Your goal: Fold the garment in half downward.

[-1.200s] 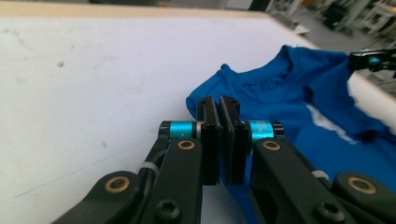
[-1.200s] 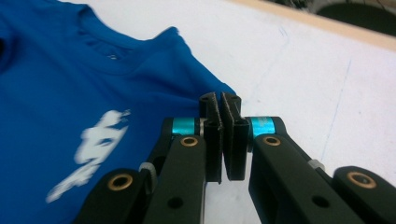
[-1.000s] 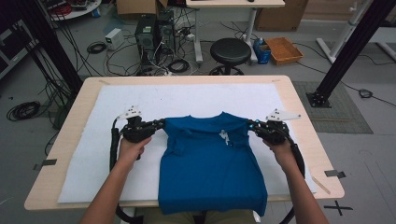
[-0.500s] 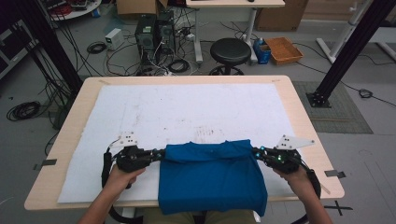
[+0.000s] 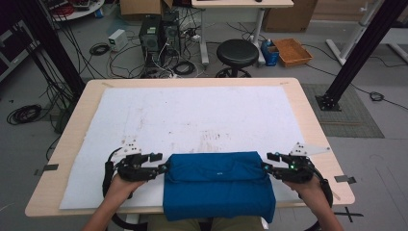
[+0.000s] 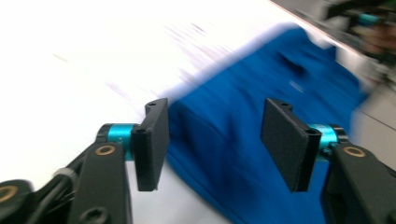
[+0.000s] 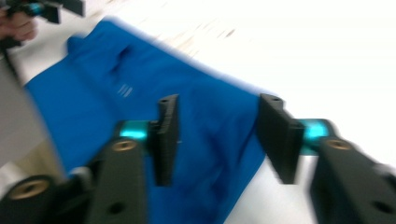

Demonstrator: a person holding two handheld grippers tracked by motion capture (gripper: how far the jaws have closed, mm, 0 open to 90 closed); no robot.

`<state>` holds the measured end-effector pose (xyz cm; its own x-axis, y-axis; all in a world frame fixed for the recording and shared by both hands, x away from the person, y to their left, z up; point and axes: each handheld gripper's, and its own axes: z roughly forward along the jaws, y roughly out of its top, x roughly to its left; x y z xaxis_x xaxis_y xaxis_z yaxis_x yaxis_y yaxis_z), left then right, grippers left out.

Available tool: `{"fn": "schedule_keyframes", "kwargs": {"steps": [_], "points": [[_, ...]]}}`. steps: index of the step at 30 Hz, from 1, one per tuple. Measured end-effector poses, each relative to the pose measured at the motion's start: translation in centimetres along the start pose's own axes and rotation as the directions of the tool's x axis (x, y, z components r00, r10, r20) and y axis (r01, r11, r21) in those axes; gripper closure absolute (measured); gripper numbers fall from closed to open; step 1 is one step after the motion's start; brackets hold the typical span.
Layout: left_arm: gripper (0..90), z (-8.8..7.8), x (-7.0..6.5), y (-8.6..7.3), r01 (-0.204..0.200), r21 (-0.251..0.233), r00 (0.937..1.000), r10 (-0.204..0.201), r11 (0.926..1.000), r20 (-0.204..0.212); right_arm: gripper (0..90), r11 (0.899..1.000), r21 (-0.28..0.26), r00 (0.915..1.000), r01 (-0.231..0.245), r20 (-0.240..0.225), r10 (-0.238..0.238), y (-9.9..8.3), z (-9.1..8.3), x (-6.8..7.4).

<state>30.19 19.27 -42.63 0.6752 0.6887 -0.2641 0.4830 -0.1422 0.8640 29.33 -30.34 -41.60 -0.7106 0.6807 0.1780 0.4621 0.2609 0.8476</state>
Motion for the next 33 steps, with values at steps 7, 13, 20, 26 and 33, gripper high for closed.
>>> {"fn": "schedule_keyframes", "kwargs": {"steps": [7,13,20,26,33], "points": [[35.5,4.7,0.6,0.8,0.061,0.163,0.9955,-0.048,0.9848,-0.082,44.6,0.992,0.121,0.9892,-0.044,0.144,0.027,1.5,5.2,-1.6],[54.2,4.7,0.9,-0.2,0.062,0.189,0.993,-0.042,0.98,-0.11,63.7,0.98,0.196,0.9959,-0.029,0.09,0.012,0.3,6.1,-2.0],[82.5,4.5,0.6,-0.6,0.071,0.17,0.9962,-0.061,0.9829,-0.062,79.1,0.977,0.2,0.9958,-0.079,0.06,0.069,0.1,5.9,-2.2],[84.3,4.0,2.1,0.5,0.139,0.063,0.9895,-0.136,0.9883,-0.049,83.1,0.987,0.156,0.9951,-0.026,0.098,0.011,1.4,6.3,-2.1],[84.2,5.7,5.4,3.9,0.173,-0.039,0.9787,-0.176,0.9841,-0.105,83.0,0.995,0.104,0.9832,-0.008,0.182,-0.011,4.9,9.6,-4.5]]}}
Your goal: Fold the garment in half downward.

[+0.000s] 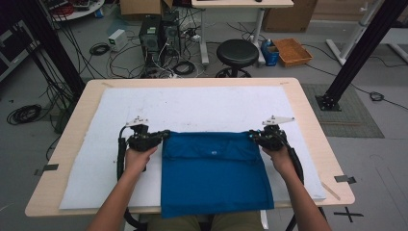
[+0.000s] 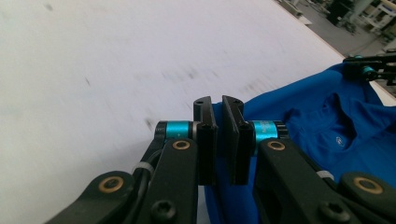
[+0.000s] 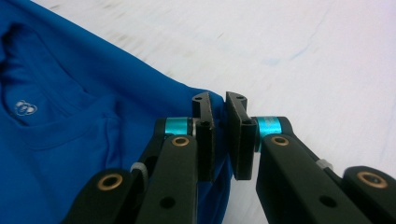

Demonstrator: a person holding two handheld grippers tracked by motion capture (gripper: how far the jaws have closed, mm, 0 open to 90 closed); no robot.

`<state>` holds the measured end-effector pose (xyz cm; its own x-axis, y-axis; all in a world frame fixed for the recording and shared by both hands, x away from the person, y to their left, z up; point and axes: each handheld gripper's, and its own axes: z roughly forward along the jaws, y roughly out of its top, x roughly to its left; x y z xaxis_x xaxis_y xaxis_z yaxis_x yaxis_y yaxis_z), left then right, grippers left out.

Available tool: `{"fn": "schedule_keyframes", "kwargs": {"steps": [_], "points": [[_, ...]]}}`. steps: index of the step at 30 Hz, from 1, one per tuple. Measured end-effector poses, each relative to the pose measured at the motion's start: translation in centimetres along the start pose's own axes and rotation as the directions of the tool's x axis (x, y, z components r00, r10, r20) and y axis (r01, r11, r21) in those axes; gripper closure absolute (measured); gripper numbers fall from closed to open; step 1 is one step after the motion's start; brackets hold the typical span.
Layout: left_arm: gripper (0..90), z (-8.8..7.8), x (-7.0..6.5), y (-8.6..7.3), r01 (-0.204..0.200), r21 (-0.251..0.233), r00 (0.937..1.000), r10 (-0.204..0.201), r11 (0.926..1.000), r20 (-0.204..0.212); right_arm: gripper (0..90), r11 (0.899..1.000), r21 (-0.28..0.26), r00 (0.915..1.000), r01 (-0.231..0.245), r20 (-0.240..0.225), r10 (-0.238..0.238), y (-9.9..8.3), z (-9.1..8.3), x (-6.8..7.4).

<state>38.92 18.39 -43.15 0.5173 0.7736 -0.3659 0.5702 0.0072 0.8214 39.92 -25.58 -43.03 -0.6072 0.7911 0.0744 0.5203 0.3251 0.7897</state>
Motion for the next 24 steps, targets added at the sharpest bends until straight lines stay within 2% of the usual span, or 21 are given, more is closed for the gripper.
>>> {"fn": "schedule_keyframes", "kwargs": {"steps": [2,4,5,6,7,8,9,11,12,13,14,17,19,20,21,22,24], "points": [[84.1,0.9,0.5,0.5,-0.009,0.015,0.9995,0.01,0.9998,-0.03,82.9,1.0,-0.004,0.9996,-0.014,0.025,0.014,0.8,0.9,-0.6],[83.8,1.4,0.8,0.4,-0.002,0.019,0.999,0.003,0.9998,-0.044,82.6,1.0,0.006,0.9984,-0.023,0.051,0.023,1.2,1.7,-0.9],[80.4,1.5,0.9,0.3,-0.002,0.019,0.9981,0.004,0.9998,-0.062,80.5,0.999,0.011,0.9979,-0.036,0.054,0.036,1.2,2.0,-0.9],[69.2,1.4,0.9,0.3,-0.002,0.024,0.9971,0.003,0.9997,-0.076,73.9,0.999,0.021,0.997,-0.048,0.062,0.046,1.0,2.2,-0.9],[61.3,1.1,0.7,0.3,-0.017,0.017,0.9967,0.018,0.9997,-0.079,63.1,0.998,0.024,0.9958,-0.058,0.073,0.056,0.9,2.2,-0.8],[59.0,0.7,0.4,0.3,-0.046,-0.005,0.9958,0.046,0.9989,-0.079,55.3,0.997,0.016,0.9944,-0.07,0.08,0.069,0.8,2.0,-0.7],[57.0,0.2,0.0,0.3,-0.073,-0.021,0.995,0.072,0.9971,-0.07,52.8,0.997,-0.001,0.9942,-0.077,0.076,0.077,0.7,1.7,-0.7],[57.0,-0.4,-0.7,0.2,-0.114,-0.033,0.9933,0.113,0.993,-0.024,47.0,0.996,-0.046,0.9956,-0.071,0.057,0.074,0.7,0.6,-0.5],[57.0,-0.5,-1.0,0.1,-0.122,-0.025,0.9924,0.123,0.9922,0.013,46.9,0.996,-0.059,0.9975,-0.059,0.036,0.062,0.8,0.2,-0.3],[57.0,-0.4,-1.3,-0.1,-0.137,-0.003,0.99,0.137,0.9905,0.032,46.7,0.997,-0.064,0.9988,-0.047,0.009,0.047,0.8,-0.2,0.0],[57.0,-0.1,-1.5,-0.5,-0.148,0.02,0.9873,0.147,0.9888,0.061,46.8,0.998,-0.062,0.9993,-0.032,-0.019,0.031,0.8,-0.4,0.3],[57.0,1.0,-2.3,-1.6,-0.186,0.101,0.9806,0.179,0.9773,0.081,48.9,1.0,-0.024,0.994,0.015,-0.108,-0.017,0.7,-0.2,1.6],[57.3,1.7,-2.5,-2.1,-0.184,0.143,0.982,0.176,0.9725,0.07,50.2,0.998,0.034,0.9923,0.059,-0.111,-0.055,0.5,0.6,2.3],[58.7,1.9,-2.5,-2.3,-0.182,0.165,0.9828,0.174,0.9693,0.061,53.6,0.996,0.064,0.9908,0.057,-0.126,-0.049,0.3,1.1,2.5],[65.6,2.1,-2.6,-2.4,-0.191,0.193,0.9815,0.185,0.9624,0.049,58.6,0.994,0.084,0.9898,0.066,-0.131,-0.055,0.2,1.5,2.6],[79.2,2.1,-2.7,-2.5,-0.206,0.202,0.9785,0.201,0.9574,0.044,66.7,0.992,0.1,0.9895,0.079,-0.128,-0.066,0.1,1.7,2.7],[86.5,1.9,-2.7,-2.6,-0.21,0.185,0.9777,0.203,0.9601,0.055,81.0,0.988,0.117,0.9873,0.097,-0.137,-0.081,0.0,2.1,2.8]]}}
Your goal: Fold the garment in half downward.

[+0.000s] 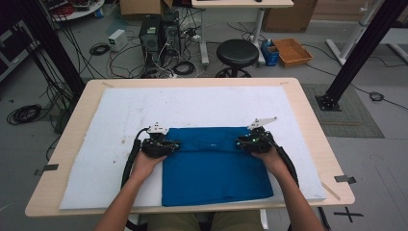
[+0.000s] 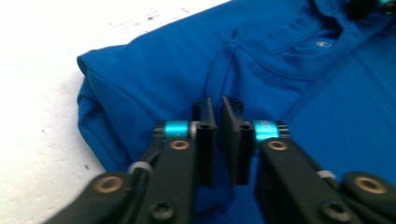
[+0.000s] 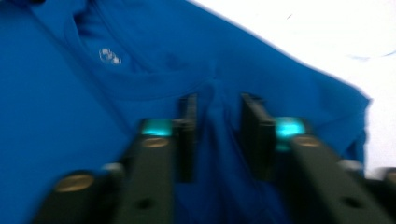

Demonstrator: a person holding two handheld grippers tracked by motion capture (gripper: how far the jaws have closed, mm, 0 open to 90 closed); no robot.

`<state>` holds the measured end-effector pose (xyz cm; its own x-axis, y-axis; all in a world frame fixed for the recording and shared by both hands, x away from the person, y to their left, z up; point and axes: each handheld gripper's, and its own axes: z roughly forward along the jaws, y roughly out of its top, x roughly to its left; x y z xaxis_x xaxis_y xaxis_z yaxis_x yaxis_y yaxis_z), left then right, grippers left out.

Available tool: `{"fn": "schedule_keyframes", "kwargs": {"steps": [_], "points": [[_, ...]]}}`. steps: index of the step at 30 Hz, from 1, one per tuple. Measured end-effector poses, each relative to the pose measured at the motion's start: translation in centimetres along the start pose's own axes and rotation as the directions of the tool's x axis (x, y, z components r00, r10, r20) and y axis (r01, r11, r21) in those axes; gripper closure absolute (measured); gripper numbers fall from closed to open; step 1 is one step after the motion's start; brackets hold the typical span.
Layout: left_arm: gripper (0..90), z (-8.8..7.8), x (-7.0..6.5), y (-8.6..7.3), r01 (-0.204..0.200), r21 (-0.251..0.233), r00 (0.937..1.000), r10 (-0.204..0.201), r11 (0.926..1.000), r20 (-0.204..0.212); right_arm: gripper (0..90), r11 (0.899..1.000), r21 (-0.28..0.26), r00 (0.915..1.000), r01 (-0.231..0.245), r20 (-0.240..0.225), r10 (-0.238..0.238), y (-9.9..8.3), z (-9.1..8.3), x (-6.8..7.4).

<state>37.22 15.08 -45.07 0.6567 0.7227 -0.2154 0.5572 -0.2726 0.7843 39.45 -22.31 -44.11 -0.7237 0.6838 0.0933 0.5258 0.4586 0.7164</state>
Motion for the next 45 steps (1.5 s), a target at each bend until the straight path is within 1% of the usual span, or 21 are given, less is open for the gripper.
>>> {"fn": "schedule_keyframes", "kwargs": {"steps": [2,7,11,13,18,20,21,22,25,27,29,30,31,34,36,37,39,41,42,43,45], "points": [[86.7,-0.5,0.0,-0.1,0.003,-0.037,0.9994,-0.001,0.9993,0.036,88.2,1.0,-0.013,0.9999,0.016,0.0,-0.016,0.0,-0.1,0.1],[86.7,-2.0,-0.2,-0.8,0.024,-0.12,0.9912,-0.008,0.9925,0.132,88.6,0.998,-0.063,0.9996,0.003,-0.028,-0.005,-0.3,-1.3,-0.1],[86.5,-3.3,-1.0,-1.4,0.001,-0.162,0.9817,0.03,0.9868,0.188,88.6,0.992,-0.121,0.9962,0.019,-0.083,-0.029,-1.0,-2.8,0.2],[86.3,-3.9,-1.5,-1.5,-0.016,-0.163,0.9724,0.053,0.9864,0.227,88.6,0.99,-0.133,0.9935,0.046,-0.097,-0.059,-1.6,-3.7,0.5],[85.5,-4.7,-2.9,-2.4,-0.079,-0.102,0.9548,0.105,0.9916,0.278,88.5,0.989,-0.126,0.9797,0.076,-0.175,-0.098,-3.6,-5.5,1.2],[77.2,-5.1,-3.5,-2.9,-0.086,-0.108,0.9483,0.114,0.9905,0.296,86.3,0.991,-0.113,0.9679,0.076,-0.231,-0.1,-4.5,-6.1,1.7],[69.2,-5.3,-3.7,-3.0,-0.076,-0.115,0.9493,0.107,0.9905,0.296,78.0,0.993,-0.098,0.9603,0.068,-0.264,-0.091,-4.9,-6.4,1.9],[63.0,-5.6,-3.8,-3.0,-0.074,-0.12,0.9516,0.106,0.99,0.288,74.9,0.996,-0.084,0.9603,0.041,-0.272,-0.063,-5.1,-6.8,2.0],[57.1,-6.2,-4.1,-2.7,-0.043,-0.182,0.9649,0.088,0.9824,0.247,73.9,0.993,-0.112,0.9705,-0.03,-0.241,0.002,-5.3,-7.7,2.0],[57.1,-6.3,-4.1,-2.6,-0.019,-0.201,0.9829,0.055,0.9795,0.176,74.8,0.99,-0.127,0.9826,-0.054,-0.183,0.03,-5.1,-7.8,2.1],[57.0,-5.9,-4.0,-2.6,-0.009,-0.195,0.9933,0.031,0.9807,0.111,75.3,0.989,-0.133,0.9932,-0.061,-0.106,0.047,-4.9,-6.9,2.6],[57.0,-5.7,-3.9,-2.7,-0.008,-0.186,0.9968,0.023,0.9825,0.077,75.5,0.989,-0.132,0.9959,-0.059,-0.076,0.049,-4.8,-6.2,2.9],[57.0,-5.5,-3.9,-2.8,0.0,-0.187,0.9975,0.013,0.9823,0.07,76.3,0.992,-0.116,0.9974,-0.052,-0.055,0.046,-4.7,-5.3,3.4],[57.0,-5.6,-3.6,-3.0,0.008,-0.189,0.9991,0.0,0.9819,0.042,77.6,0.997,-0.072,0.9978,-0.013,-0.066,0.009,-4.2,-3.8,4.3],[57.0,-5.9,-3.4,-3.2,0.021,-0.198,0.9994,-0.015,0.98,0.033,81.4,0.999,-0.031,0.992,0.02,-0.124,-0.024,-4.0,-3.5,4.9],[57.0,-6.0,-3.3,-3.3,0.023,-0.2,0.9994,-0.018,0.9794,0.029,81.4,0.998,-0.013,0.9815,0.062,-0.18,-0.063,-4.1,-3.6,5.3],[56.7,-6.1,-3.1,-3.5,0.031,-0.201,0.9993,-0.026,0.9791,0.029,82.2,0.995,0.016,0.9678,0.098,-0.234,-0.092,-4.4,-4.0,5.7],[55.5,-6.2,-3.1,-3.6,0.033,-0.203,0.9993,-0.029,0.9786,0.024,82.2,0.991,0.033,0.9456,0.131,-0.305,-0.115,-5.0,-4.9,5.9],[55.3,-6.2,-3.1,-3.6,0.036,-0.204,0.9992,-0.032,0.9783,0.024,81.9,0.99,0.034,0.9391,0.137,-0.322,-0.119,-5.3,-5.5,5.9],[54.1,-6.3,-3.2,-3.6,0.037,-0.201,0.9992,-0.033,0.9789,0.021,77.4,0.991,0.025,0.9378,0.129,-0.328,-0.114,-5.7,-6.0,5.8],[53.2,-6.3,-3.3,-3.6,0.031,-0.193,0.9995,-0.029,0.9808,0.013,71.5,0.996,-0.007,0.946,0.085,-0.313,-0.083,-6.3,-7.1,5.2]]}}
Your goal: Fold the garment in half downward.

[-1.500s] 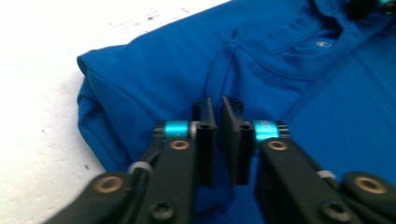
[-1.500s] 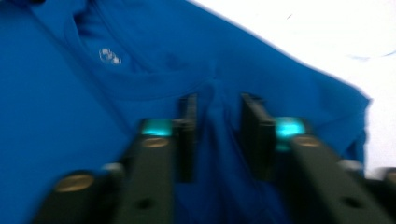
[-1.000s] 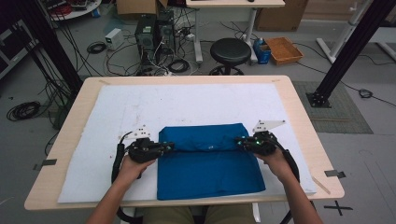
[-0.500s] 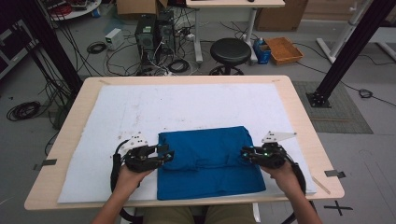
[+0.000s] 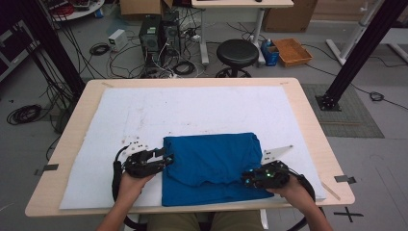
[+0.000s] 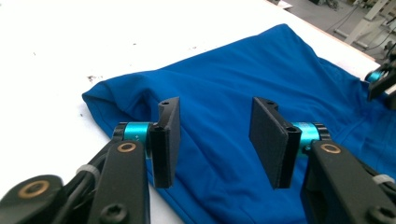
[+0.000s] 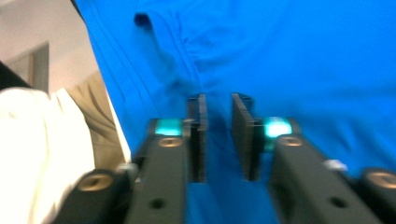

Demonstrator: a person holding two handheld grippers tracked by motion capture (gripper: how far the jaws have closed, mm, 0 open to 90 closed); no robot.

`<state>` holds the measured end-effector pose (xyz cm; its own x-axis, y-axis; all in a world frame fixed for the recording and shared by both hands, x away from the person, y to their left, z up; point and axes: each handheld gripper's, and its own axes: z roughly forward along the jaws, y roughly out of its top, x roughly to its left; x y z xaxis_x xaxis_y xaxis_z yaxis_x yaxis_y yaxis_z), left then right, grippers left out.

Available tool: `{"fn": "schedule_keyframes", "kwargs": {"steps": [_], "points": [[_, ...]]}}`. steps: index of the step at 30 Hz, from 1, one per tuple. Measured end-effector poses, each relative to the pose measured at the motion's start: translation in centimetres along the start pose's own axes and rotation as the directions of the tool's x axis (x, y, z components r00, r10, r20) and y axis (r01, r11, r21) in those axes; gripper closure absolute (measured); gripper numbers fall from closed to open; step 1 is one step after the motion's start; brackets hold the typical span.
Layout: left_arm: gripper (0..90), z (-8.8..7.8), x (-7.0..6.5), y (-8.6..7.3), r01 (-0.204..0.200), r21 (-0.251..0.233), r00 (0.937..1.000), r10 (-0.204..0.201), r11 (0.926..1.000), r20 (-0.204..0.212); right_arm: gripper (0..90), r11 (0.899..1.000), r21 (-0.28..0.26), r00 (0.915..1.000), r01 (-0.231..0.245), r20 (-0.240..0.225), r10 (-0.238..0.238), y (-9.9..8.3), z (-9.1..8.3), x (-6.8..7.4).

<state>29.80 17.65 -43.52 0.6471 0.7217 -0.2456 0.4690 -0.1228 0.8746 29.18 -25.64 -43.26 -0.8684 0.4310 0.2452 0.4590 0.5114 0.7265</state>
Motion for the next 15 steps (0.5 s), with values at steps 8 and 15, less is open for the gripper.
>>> {"fn": "schedule_keyframes", "kwargs": {"steps": [8,15], "points": [[51.9,-0.6,-1.6,-0.9,0.004,0.066,0.999,-0.001,0.9978,-0.045,65.1,0.977,-0.127,0.9304,-0.171,0.306,0.202,-1.2,-2.5,-1.0],[53.5,0.5,-2.3,-1.9,-0.026,0.164,0.9968,0.038,0.986,-0.07,71.8,0.994,-0.008,0.9202,-0.111,0.377,0.106,-1.6,-0.6,-0.8]]}}
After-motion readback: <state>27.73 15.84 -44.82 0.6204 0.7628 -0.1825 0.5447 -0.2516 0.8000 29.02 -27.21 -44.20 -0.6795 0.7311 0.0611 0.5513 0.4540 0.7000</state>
